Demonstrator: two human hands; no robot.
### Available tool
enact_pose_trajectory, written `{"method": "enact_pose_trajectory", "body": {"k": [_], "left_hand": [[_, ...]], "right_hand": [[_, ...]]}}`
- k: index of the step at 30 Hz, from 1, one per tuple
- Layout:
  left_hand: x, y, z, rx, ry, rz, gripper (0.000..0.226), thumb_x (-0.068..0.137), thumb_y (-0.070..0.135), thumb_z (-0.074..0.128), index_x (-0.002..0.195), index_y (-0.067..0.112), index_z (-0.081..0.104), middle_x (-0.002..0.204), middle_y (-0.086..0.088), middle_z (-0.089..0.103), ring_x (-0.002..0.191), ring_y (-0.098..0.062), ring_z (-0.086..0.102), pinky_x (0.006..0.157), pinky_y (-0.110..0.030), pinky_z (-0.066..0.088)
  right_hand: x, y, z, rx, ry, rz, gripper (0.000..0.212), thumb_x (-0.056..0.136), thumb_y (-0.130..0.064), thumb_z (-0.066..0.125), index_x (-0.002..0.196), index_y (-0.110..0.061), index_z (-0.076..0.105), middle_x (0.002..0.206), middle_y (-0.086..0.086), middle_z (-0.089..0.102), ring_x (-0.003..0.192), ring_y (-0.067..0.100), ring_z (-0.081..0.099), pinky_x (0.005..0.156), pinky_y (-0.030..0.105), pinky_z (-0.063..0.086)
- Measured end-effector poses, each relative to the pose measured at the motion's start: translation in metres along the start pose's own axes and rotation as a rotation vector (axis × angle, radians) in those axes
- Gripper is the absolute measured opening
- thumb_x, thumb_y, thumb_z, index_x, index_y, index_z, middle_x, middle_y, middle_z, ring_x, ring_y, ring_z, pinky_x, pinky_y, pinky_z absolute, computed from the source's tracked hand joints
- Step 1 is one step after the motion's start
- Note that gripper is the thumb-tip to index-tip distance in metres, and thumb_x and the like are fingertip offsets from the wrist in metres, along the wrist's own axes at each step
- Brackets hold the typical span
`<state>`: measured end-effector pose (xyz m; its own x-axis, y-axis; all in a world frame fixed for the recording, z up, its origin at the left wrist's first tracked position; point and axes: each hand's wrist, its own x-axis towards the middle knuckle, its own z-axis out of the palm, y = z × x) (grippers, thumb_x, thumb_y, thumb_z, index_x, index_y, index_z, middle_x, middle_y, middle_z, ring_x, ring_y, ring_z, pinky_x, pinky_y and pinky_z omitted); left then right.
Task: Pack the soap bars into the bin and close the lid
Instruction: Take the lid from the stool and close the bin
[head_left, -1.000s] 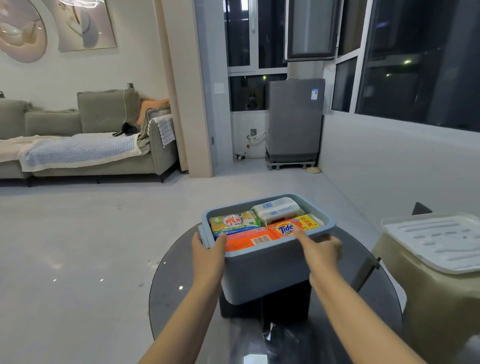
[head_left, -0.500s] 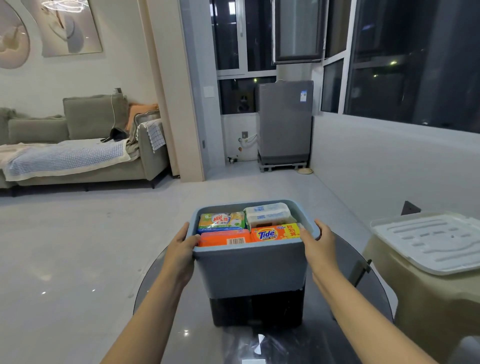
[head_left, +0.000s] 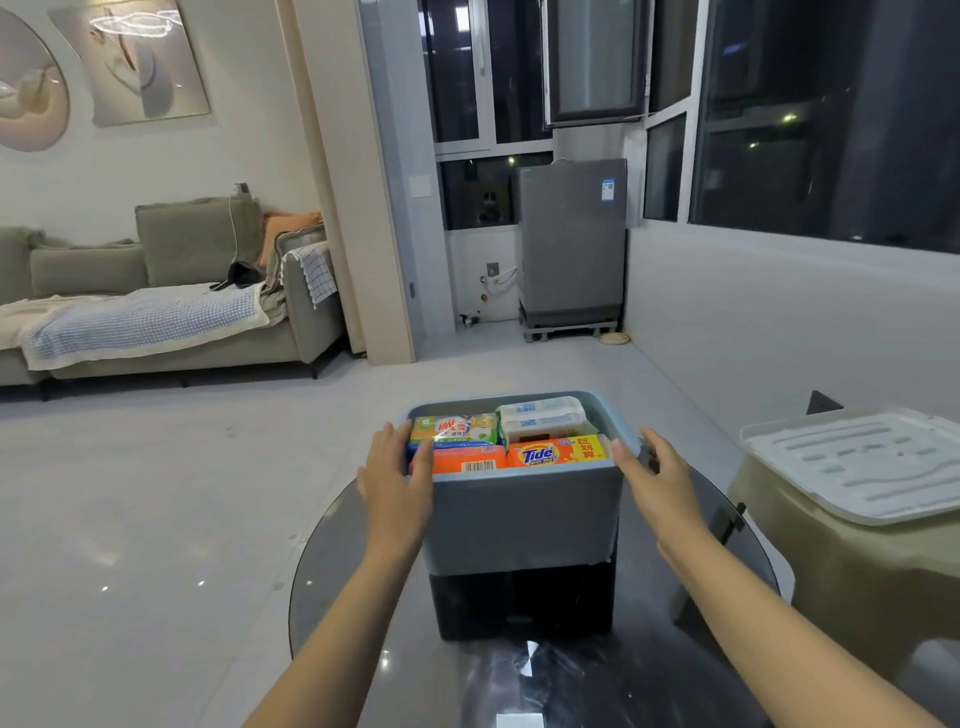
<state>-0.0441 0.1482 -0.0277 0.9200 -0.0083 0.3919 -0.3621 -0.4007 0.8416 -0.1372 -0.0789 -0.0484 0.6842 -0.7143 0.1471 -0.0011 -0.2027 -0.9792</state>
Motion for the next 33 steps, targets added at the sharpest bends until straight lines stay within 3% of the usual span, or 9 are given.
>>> {"method": "enact_pose_trajectory", "body": {"k": [2,5,12,15,18,25,30,32,33], "left_hand": [[-0.013,0.016,0.013,-0.027,-0.021,0.102,0.033,0.095,0.026,0.050,0.126,0.016,0.056,0.139,-0.004,0.049,0.130,-0.018,0.042,0.112,-0.047,0.030],[-0.033,0.045,0.039,-0.127,-0.057,0.194,0.024,0.095,0.021,0.051,0.116,0.019,0.061,0.123,0.002,0.059,0.114,-0.008,0.050,0.098,-0.023,0.040],[-0.082,0.108,0.129,-0.402,-0.312,0.121,0.016,0.095,0.020,0.049,0.100,0.027,0.062,0.102,0.006,0.065,0.096,-0.002,0.058,0.076,-0.008,0.045],[-0.103,0.124,0.176,-0.457,-0.475,0.043,0.015,0.095,0.021,0.048,0.098,0.029,0.060,0.096,0.005,0.066,0.090,-0.005,0.063,0.079,-0.024,0.052],[-0.117,0.133,0.224,-0.456,-0.610,-0.086,0.012,0.096,0.023,0.047,0.099,0.025,0.058,0.093,0.008,0.063,0.083,-0.002,0.064,0.076,-0.023,0.052],[-0.127,0.129,0.313,-0.373,-0.706,-0.357,0.008,0.094,0.024,0.049,0.094,0.017,0.053,0.090,0.003,0.061,0.096,-0.021,0.065,0.090,-0.038,0.053],[-0.124,0.128,0.351,-0.385,-0.680,-0.512,0.051,0.090,0.038,0.055,0.113,-0.009,0.056,0.114,-0.027,0.062,0.110,-0.041,0.058,0.095,-0.048,0.048],[-0.122,0.127,0.361,-0.399,-0.652,-0.515,0.059,0.088,0.037,0.058,0.112,-0.016,0.053,0.108,-0.033,0.061,0.111,-0.047,0.053,0.094,-0.052,0.046],[-0.120,0.127,0.365,-0.399,-0.637,-0.511,0.058,0.086,0.036,0.060,0.110,-0.015,0.053,0.096,-0.030,0.063,0.109,-0.048,0.054,0.092,-0.051,0.047]], "right_hand": [[-0.004,0.002,-0.011,-0.012,0.009,-0.015,0.055,0.086,-0.044,0.055,0.136,-0.027,0.039,0.145,0.004,0.035,0.130,0.020,0.038,0.101,0.038,0.036],[-0.009,0.005,-0.033,-0.041,0.042,-0.053,0.046,0.088,-0.041,0.053,0.131,-0.026,0.045,0.139,0.000,0.044,0.127,0.018,0.041,0.099,0.036,0.036],[0.004,0.021,-0.106,-0.118,0.222,-0.029,0.025,0.090,-0.023,0.051,0.112,-0.015,0.061,0.118,0.004,0.062,0.108,0.017,0.054,0.093,0.031,0.041],[0.015,0.035,-0.142,-0.209,0.294,-0.028,0.024,0.089,-0.019,0.052,0.108,-0.012,0.064,0.116,0.006,0.064,0.109,0.020,0.055,0.094,0.034,0.042],[0.029,0.052,-0.172,-0.320,0.349,0.002,0.025,0.089,-0.019,0.052,0.110,-0.011,0.064,0.118,0.008,0.062,0.114,0.023,0.052,0.096,0.038,0.041],[0.059,0.091,-0.211,-0.647,0.395,0.120,0.034,0.087,-0.032,0.046,0.118,-0.027,0.058,0.128,-0.003,0.056,0.123,0.021,0.038,0.096,0.044,0.041],[0.074,0.099,-0.215,-0.554,0.433,0.131,0.033,0.087,-0.026,0.050,0.118,-0.019,0.059,0.126,0.004,0.058,0.125,0.023,0.034,0.100,0.039,0.034],[0.076,0.100,-0.214,-0.530,0.446,0.117,0.032,0.087,-0.023,0.051,0.118,-0.017,0.059,0.124,0.005,0.058,0.125,0.023,0.034,0.100,0.037,0.033],[0.077,0.101,-0.213,-0.530,0.445,0.112,0.032,0.087,-0.023,0.051,0.118,-0.016,0.059,0.124,0.006,0.058,0.125,0.024,0.034,0.101,0.037,0.033]]}}
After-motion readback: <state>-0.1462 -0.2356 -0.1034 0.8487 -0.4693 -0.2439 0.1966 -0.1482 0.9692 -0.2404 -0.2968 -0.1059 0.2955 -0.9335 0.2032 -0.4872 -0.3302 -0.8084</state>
